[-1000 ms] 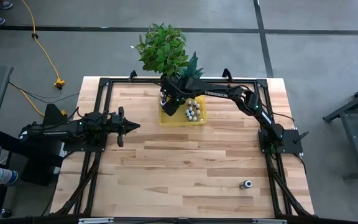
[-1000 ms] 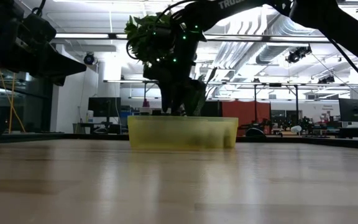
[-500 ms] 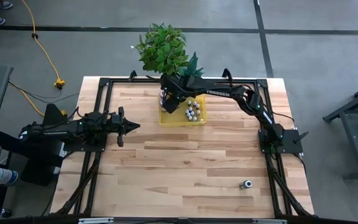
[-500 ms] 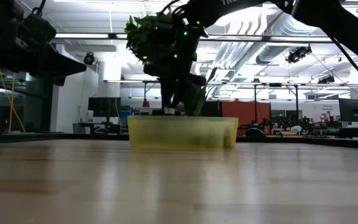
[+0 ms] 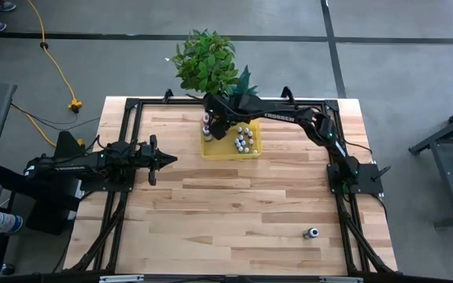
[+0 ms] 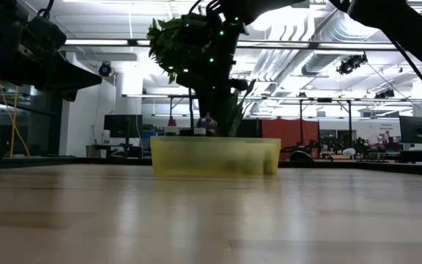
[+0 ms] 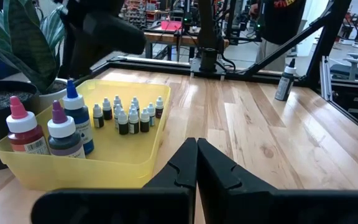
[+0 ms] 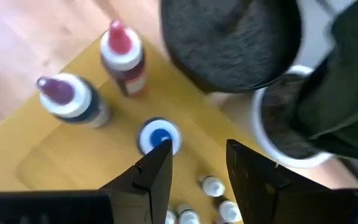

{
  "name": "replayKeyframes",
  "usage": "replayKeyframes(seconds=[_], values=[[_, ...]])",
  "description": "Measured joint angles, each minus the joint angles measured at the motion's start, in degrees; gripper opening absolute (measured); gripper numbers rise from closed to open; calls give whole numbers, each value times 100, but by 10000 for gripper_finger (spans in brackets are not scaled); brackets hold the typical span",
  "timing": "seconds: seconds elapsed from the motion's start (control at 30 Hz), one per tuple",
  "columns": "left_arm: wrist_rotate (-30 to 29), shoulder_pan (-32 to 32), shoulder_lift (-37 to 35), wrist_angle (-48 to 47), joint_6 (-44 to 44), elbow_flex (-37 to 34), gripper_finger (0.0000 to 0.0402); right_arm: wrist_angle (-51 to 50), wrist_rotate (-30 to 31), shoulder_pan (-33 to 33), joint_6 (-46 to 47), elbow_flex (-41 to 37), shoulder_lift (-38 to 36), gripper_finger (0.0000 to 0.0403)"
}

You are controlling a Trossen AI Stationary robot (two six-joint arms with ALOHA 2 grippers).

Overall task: Pick & Place food coloring
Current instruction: Put the large blue food coloring bottle into the yellow bin, then put the large black food coloring bottle into the yellow bin

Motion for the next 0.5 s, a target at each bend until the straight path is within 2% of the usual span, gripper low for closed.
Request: replayKeyframes(seconds=[0.23, 0.5], values=[[0, 2, -1, -1, 0, 0, 0, -572, 143, 41, -174, 2, -290, 140], [0, 0, 1, -1, 0, 0, 0, -1954, -417, 366, -792, 0, -853, 140]])
